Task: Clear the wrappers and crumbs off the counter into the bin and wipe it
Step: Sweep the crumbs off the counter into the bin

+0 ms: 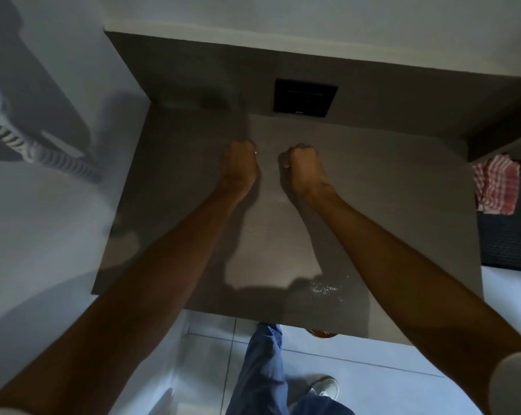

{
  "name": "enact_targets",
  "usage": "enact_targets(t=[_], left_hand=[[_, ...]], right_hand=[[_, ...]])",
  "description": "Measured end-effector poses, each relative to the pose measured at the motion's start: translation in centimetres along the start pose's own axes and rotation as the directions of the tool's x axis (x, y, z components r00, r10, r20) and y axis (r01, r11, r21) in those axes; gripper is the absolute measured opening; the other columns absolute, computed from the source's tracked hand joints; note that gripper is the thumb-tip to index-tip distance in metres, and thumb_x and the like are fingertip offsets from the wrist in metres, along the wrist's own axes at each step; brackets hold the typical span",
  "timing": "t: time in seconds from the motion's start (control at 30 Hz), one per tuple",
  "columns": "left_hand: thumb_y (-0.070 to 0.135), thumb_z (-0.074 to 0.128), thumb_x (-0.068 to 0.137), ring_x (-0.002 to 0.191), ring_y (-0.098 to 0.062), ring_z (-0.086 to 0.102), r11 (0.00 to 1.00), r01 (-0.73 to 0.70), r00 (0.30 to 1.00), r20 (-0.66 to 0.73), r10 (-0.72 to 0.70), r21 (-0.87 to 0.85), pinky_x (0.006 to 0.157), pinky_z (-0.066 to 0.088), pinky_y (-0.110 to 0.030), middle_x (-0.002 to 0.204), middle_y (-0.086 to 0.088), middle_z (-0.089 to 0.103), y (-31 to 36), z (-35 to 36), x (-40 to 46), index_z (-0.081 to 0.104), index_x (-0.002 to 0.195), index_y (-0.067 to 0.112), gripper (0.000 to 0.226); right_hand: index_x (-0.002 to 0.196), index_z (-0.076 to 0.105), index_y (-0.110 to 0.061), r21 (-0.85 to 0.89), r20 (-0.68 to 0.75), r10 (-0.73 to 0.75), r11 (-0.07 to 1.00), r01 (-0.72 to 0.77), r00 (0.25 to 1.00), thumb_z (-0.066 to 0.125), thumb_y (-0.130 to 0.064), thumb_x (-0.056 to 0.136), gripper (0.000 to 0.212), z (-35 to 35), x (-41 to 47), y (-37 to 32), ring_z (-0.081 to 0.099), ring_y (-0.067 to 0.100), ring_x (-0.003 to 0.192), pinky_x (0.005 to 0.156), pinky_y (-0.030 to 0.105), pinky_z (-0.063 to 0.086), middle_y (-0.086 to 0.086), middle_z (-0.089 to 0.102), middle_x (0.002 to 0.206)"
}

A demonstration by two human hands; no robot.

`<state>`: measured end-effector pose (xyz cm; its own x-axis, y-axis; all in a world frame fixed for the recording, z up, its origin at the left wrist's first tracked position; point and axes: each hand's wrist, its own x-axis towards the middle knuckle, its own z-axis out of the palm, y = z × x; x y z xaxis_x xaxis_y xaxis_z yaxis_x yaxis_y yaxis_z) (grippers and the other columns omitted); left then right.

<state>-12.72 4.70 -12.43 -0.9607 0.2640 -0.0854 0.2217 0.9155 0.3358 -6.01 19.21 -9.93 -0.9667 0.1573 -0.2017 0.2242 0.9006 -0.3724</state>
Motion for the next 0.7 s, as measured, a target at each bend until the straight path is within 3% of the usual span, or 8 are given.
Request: enact_targets(t=[0.13,0.27,0.33,0.4,0.47,0.53,0.63,0.7], left_hand=[[0.010,0.056,0.095,0.118,-0.037,0.069,0.997,0.050,0.999,0.006,-0.050,-0.057,0.101,0.053,-0.038,0.122,-0.018,0.075,-0.1,-0.9,0.6,0.076,0.115,0.007,0.028],[0.010,0.073,0.085,0.108,-0.030,0.077,0.966,0.138,0.990,0.069,-0.126,-0.219,0.099,0.059,-0.034,0.110,-0.016,0.082,1.8,-2.5,-2.1,0.085,0.105,0.007,0.024],[0.012,0.079,0.080,0.098,-0.025,0.079,0.893,0.197,0.980,0.074,-0.182,-0.405,0.093,0.062,-0.032,0.101,-0.015,0.084,4.1,-2.9,-6.3,0.086,0.099,0.008,0.020],[-0.001,0.082,0.075,0.080,-0.018,0.078,0.726,0.272,0.961,0.214,-0.175,-0.631,0.084,0.065,-0.034,0.086,-0.013,0.083,6.1,-2.7,-12.7,0.085,0.092,0.003,0.018],[-0.012,0.082,0.072,0.063,-0.004,0.074,0.614,0.340,0.915,0.401,-0.043,-0.712,0.066,0.064,-0.022,0.069,0.003,0.081,7.1,-2.0,-20.6,0.084,0.080,0.009,0.022],[-0.011,0.085,0.070,0.063,-0.001,0.076,0.608,0.395,0.855,0.517,0.030,-0.689,0.063,0.062,-0.015,0.068,0.007,0.082,6.9,-0.6,-28.1,0.084,0.073,0.020,0.032],[-0.015,0.081,0.074,0.072,-0.017,0.076,0.562,0.524,0.774,0.633,0.000,-0.640,0.076,0.067,-0.032,0.081,-0.013,0.084,6.4,4.1,-37.7,0.086,0.070,0.020,0.036],[-0.017,0.079,0.077,0.073,-0.025,0.074,0.492,0.631,0.710,0.702,-0.057,-0.599,0.075,0.068,-0.034,0.078,-0.015,0.082,6.6,8.5,-41.8,0.086,0.078,0.010,0.027]], right_hand=[[0.104,0.075,0.004,0.099,-0.057,0.069,0.993,-0.063,0.996,0.062,0.001,0.088,0.022,-0.1,-2.0,1.1,0.068,0.035,0.106,0.090,0.033,0.055,0.021,0.071,0.116],[0.090,0.083,-0.005,0.459,-0.152,0.192,0.883,-0.103,0.970,0.060,0.008,0.076,0.030,-1.2,-7.0,2.3,0.076,0.023,0.094,0.087,0.017,0.054,0.010,0.081,0.099],[0.084,0.083,-0.007,0.616,-0.157,0.268,0.779,-0.117,0.951,0.059,0.009,0.078,0.029,-1.5,-11.1,2.8,0.077,0.023,0.084,0.083,0.027,0.061,0.010,0.081,0.087],[0.079,0.082,-0.011,0.739,-0.111,0.291,0.664,-0.117,0.950,0.061,0.011,0.080,0.031,-1.5,-16.4,3.4,0.074,0.020,0.073,0.077,0.036,0.063,0.006,0.078,0.077],[0.079,0.082,-0.020,0.765,-0.073,0.202,0.640,-0.076,0.977,0.065,0.011,0.082,0.034,-1.3,-23.0,5.0,0.076,0.017,0.075,0.076,0.031,0.063,-0.002,0.078,0.080],[0.083,0.082,-0.023,0.753,-0.037,0.112,0.656,-0.046,0.993,0.070,0.007,0.083,0.032,-0.7,-29.7,7.3,0.078,0.013,0.082,0.079,0.023,0.063,-0.008,0.080,0.088],[0.082,0.084,-0.021,0.733,-0.018,0.152,0.674,-0.090,0.988,0.072,0.003,0.079,0.027,2.8,-38.3,11.6,0.076,0.007,0.080,0.075,0.020,0.060,-0.011,0.080,0.088],[0.080,0.084,-0.022,0.714,0.030,0.251,0.672,-0.196,0.968,0.074,0.003,0.077,0.027,6.9,-41.6,14.1,0.075,0.011,0.077,0.073,0.025,0.059,-0.009,0.081,0.085]])
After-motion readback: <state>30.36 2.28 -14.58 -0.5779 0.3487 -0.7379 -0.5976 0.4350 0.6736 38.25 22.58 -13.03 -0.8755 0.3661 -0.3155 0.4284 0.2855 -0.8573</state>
